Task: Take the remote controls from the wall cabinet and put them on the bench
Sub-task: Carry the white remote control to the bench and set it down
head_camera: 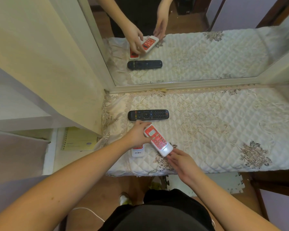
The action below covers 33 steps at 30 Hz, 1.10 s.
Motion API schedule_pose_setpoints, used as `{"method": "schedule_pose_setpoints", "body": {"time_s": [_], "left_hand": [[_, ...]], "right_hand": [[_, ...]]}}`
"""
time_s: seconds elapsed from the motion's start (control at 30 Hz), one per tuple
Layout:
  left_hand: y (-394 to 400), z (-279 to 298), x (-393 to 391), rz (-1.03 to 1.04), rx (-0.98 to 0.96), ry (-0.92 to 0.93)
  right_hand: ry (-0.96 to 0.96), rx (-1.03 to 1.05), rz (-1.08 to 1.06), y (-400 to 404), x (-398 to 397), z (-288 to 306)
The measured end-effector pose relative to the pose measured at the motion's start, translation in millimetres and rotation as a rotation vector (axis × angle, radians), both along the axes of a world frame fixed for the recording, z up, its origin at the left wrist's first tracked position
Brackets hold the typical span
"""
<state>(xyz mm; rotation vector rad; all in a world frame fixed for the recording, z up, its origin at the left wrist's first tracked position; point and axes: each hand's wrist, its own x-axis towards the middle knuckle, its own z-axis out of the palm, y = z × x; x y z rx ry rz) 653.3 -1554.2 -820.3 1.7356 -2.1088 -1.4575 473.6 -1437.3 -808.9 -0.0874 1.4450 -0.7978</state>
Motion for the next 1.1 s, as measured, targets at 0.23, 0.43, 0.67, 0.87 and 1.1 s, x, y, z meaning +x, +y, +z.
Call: {"method": "schedule_pose_setpoints", "body": {"time_s": [0.23, 0.43, 0.67, 0.87, 1.1], "left_hand": [[-10, -4, -11, -0.105, -0.024, -0.046], [-14, -2, -18, -0.161, -0.034, -0.082], [-11, -5, -23, -0.181, -0.006, -0.097], [-14, -6, -25, -0.176, -0.005, -0.11], [-9, -1, -22, -0.136, -0.007, -0.089]], "right_hand": [[-0.046, 0.049, -0.023, 3, 10, -6], [-0.096, 0.125, -0.086, 5, 16, -10], [-0.115, 0.145, -0.096, 2, 20, -11], [-0.135, 0.129, -0.172, 1, 19, -9], [-0.095, 0.115, -0.076, 4, 17, -6]]}}
